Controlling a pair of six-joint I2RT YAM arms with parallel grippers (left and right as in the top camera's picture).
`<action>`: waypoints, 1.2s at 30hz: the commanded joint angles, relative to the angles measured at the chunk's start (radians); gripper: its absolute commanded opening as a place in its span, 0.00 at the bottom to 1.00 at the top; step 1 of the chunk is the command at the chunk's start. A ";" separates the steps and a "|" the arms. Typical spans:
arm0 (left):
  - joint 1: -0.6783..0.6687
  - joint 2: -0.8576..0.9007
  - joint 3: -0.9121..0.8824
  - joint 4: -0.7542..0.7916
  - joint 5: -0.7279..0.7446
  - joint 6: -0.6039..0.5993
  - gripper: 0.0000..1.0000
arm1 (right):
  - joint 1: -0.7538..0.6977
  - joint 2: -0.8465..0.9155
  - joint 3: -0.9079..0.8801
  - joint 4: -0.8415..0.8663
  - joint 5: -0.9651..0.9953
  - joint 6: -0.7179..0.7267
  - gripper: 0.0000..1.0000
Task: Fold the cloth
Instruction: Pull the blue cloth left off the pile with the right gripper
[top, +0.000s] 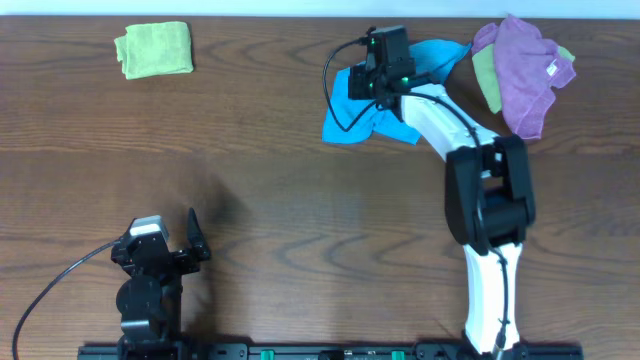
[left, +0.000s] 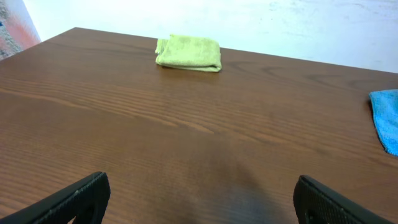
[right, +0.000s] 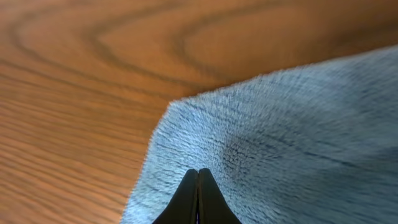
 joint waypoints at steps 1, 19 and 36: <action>0.007 -0.006 -0.026 -0.008 -0.014 0.006 0.95 | 0.005 0.034 0.066 -0.022 -0.024 0.019 0.02; 0.007 -0.006 -0.026 -0.008 -0.014 0.006 0.95 | 0.008 0.050 0.069 -0.171 0.025 -0.014 0.02; 0.007 -0.006 -0.026 -0.008 -0.014 0.006 0.95 | 0.130 0.094 0.069 -0.235 -0.077 -0.031 0.02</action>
